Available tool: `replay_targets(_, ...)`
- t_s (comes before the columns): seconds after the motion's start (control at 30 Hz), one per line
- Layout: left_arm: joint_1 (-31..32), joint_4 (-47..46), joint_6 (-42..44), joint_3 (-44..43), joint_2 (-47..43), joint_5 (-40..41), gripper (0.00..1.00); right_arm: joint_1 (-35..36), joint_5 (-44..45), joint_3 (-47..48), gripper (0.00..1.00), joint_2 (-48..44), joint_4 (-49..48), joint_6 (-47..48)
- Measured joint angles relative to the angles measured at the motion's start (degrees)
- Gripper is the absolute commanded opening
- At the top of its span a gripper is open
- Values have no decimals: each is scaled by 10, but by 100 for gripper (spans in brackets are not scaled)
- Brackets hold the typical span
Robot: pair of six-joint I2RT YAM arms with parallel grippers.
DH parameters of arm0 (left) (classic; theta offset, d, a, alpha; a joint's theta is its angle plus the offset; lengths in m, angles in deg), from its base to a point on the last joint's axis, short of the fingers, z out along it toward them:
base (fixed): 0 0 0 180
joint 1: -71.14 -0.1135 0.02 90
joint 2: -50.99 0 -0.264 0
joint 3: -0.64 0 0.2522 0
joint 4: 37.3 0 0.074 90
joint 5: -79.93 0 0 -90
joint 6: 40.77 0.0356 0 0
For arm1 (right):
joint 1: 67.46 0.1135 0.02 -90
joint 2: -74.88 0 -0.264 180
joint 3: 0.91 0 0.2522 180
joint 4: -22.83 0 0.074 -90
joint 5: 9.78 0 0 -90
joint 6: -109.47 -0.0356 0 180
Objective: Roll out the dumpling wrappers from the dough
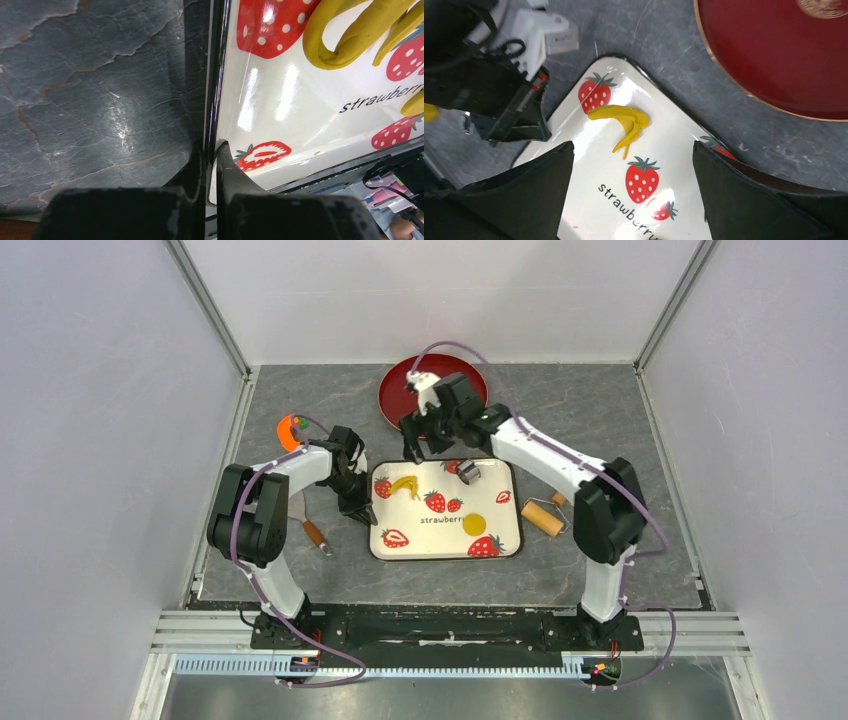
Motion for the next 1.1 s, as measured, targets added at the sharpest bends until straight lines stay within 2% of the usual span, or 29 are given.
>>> replay_targets(0.17,0,0,0,0,0,0,2,-77,-52,-42,87,-77,-31,-30)
replay_targets(0.33,0,0,1,0,0,0,2,-175,-97,-91,83,-102,-46,-41)
replay_targets(0.53,0,0,5,0,0,0,2,-253,-175,-138,67,-79,-41,-48)
replay_targets(0.8,0,0,8,0,0,-1,2,-266,-275,-141,55,-2,-44,-65)
replay_targets(1.1,0,0,9,0,0,-1,2,-264,-327,-164,42,31,-40,-70)
